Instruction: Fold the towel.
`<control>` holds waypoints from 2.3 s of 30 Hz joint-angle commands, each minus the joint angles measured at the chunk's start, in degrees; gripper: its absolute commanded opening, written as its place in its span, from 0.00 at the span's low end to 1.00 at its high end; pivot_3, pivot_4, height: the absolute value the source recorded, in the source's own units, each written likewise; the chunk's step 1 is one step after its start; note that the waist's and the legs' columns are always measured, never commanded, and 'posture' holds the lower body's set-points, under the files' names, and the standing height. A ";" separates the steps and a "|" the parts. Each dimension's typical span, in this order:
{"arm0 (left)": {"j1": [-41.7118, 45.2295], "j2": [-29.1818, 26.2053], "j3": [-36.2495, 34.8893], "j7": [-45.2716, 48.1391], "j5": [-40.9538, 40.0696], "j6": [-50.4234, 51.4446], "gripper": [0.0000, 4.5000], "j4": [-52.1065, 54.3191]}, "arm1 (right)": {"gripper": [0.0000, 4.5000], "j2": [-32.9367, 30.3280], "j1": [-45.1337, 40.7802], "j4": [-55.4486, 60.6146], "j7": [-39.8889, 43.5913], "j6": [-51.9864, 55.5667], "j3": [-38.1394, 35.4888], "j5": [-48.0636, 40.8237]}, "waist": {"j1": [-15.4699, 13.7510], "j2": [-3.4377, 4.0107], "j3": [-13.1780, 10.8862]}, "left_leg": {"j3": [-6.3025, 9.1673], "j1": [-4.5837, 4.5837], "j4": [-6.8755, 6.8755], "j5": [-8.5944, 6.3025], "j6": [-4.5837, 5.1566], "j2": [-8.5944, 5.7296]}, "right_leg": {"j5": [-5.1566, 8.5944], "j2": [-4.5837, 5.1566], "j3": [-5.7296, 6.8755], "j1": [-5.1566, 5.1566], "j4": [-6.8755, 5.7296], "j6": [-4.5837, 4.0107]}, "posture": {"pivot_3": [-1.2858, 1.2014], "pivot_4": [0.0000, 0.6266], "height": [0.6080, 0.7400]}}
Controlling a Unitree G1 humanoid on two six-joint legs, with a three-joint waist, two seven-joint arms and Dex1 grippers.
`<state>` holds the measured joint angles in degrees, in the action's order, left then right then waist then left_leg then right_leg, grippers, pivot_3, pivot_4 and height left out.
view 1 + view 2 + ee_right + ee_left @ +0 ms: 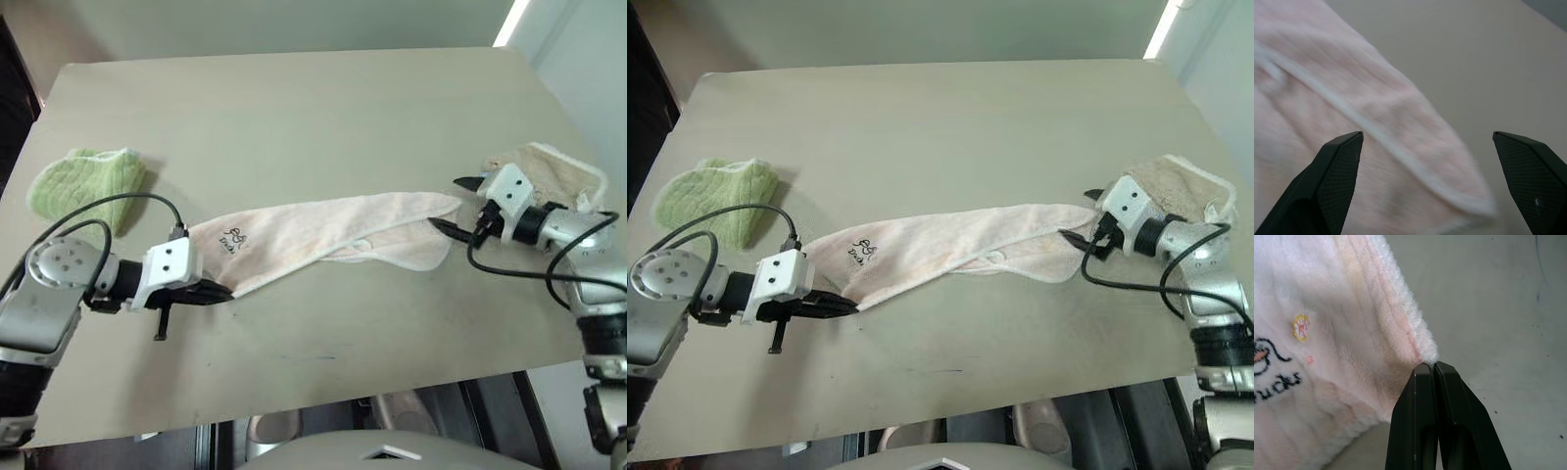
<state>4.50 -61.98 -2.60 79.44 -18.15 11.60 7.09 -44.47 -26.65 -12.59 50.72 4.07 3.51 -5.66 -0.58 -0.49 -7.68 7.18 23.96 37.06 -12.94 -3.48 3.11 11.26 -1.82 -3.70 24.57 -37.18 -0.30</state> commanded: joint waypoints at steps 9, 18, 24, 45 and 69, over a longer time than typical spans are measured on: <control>-0.51 -0.48 -2.55 -2.37 0.07 -1.06 0.01 1.57 | 1.00 -1.71 -10.39 -22.05 -0.41 -22.55 4.88 12.32 | 0.06 0.03 -0.01 | -0.05 0.06 -0.09 -0.03 -0.01 0.07 | -0.19 0.00 0.03 0.37 -0.47 0.17 | 0.52 0.24 1.00; -0.34 -0.39 -2.31 -2.36 -0.27 -1.04 0.01 1.56 | 1.00 -0.43 -12.52 -27.33 -5.02 -30.12 5.60 16.20 | 0.11 0.03 -0.01 | -0.05 0.01 -0.08 -0.03 -0.01 0.15 | -0.09 0.00 0.04 0.42 -0.71 0.00 | 0.52 0.24 1.00; 0.04 -0.20 -1.97 -2.15 -0.07 -1.51 0.00 0.78 | 0.56 -0.44 -10.89 -25.14 -3.81 -31.42 4.81 14.65 | 0.14 0.03 -0.01 | -0.06 0.02 -0.09 -0.03 -0.02 0.20 | -0.07 0.00 0.05 0.42 -0.71 -0.04 | 0.52 0.24 1.00; 28.79 12.60 -10.26 -23.68 -2.25 -0.96 0.00 -20.79 | 0.01 -1.38 -18.53 -25.77 -5.49 -29.14 0.47 11.98 | -0.34 0.09 -0.05 | -0.13 0.02 0.05 0.11 0.12 0.33 | -0.19 0.00 0.08 0.37 -0.74 -0.21 | 0.52 0.24 1.00; 8.69 1.10 -25.66 -8.64 -17.37 15.99 0.00 -9.48 | 0.01 -13.50 6.36 14.17 24.24 1.79 -7.95 -16.83 | -0.14 0.05 -0.03 | -0.75 0.64 -0.36 0.03 -0.17 0.61 | 0.16 -0.05 0.14 0.60 0.13 0.43 | 0.52 0.24 1.00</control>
<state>13.87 -59.18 -24.79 69.64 -33.55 25.99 -7.43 -55.57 -20.46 -5.37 73.26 2.76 -1.99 -18.44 -0.73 -0.43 -7.71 6.32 24.57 36.78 -12.94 -3.62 3.72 11.42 -1.86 -3.59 25.15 -37.12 0.14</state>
